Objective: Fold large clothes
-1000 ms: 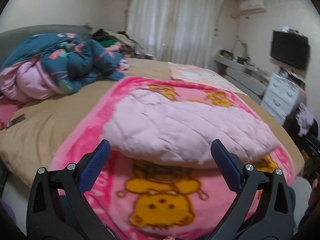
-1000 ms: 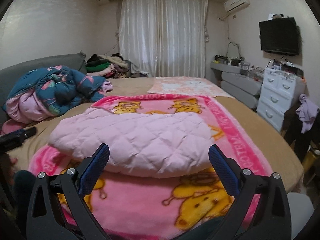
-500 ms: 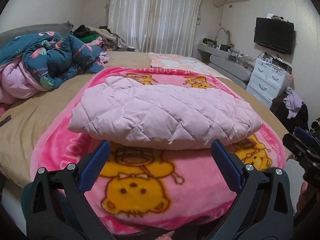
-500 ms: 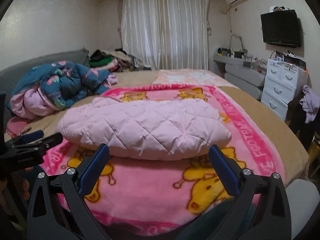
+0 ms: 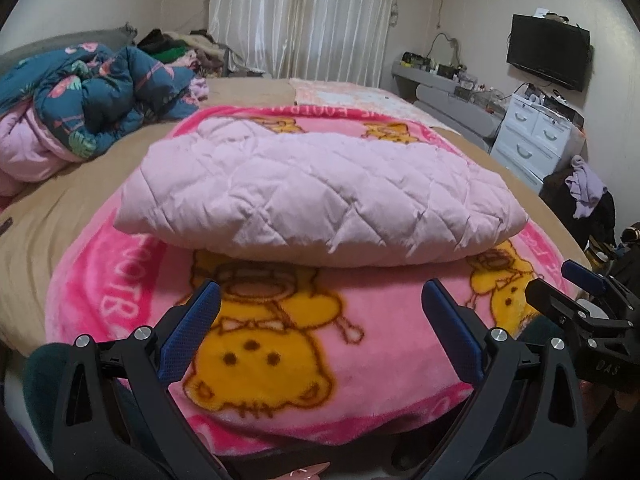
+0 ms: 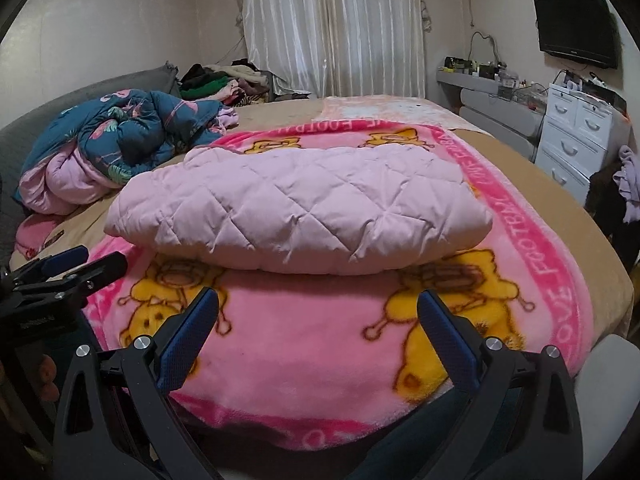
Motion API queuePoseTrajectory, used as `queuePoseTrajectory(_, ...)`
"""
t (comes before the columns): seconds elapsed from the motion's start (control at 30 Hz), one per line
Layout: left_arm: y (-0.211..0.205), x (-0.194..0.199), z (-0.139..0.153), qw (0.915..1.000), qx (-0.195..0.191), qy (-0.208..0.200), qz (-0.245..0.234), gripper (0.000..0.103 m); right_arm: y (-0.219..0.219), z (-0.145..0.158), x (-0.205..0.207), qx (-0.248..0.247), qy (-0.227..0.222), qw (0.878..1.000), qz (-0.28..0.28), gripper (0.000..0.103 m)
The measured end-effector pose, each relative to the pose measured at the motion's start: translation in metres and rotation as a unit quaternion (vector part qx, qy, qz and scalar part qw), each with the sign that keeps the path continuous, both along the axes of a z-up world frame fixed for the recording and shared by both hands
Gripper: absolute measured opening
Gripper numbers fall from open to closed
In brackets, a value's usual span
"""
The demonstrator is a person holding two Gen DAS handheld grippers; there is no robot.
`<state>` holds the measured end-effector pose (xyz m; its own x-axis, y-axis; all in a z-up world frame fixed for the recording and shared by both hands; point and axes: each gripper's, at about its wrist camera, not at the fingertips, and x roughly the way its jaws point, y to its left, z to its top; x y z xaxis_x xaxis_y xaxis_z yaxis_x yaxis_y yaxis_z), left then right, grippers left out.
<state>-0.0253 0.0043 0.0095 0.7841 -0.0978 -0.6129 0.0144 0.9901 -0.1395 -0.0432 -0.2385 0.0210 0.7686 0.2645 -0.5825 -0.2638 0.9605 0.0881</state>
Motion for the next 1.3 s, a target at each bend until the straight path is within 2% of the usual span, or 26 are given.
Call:
queuePoseTrajectory(0.9, 0.004, 0.001, 0.002, 0.9995, 0.023, -0.007, 0.019, 0.094, -0.001, 0.005, -0.003, -0.001, -0.009, 1.0, 0.002, 0.099)
queuePoseTrajectory(1.3, 0.005, -0.001, 0.006, 0.9995, 0.021, -0.013, 0.021, 0.094, -0.001, 0.005, -0.004, -0.001, -0.01, 1.0, 0.002, 0.099)
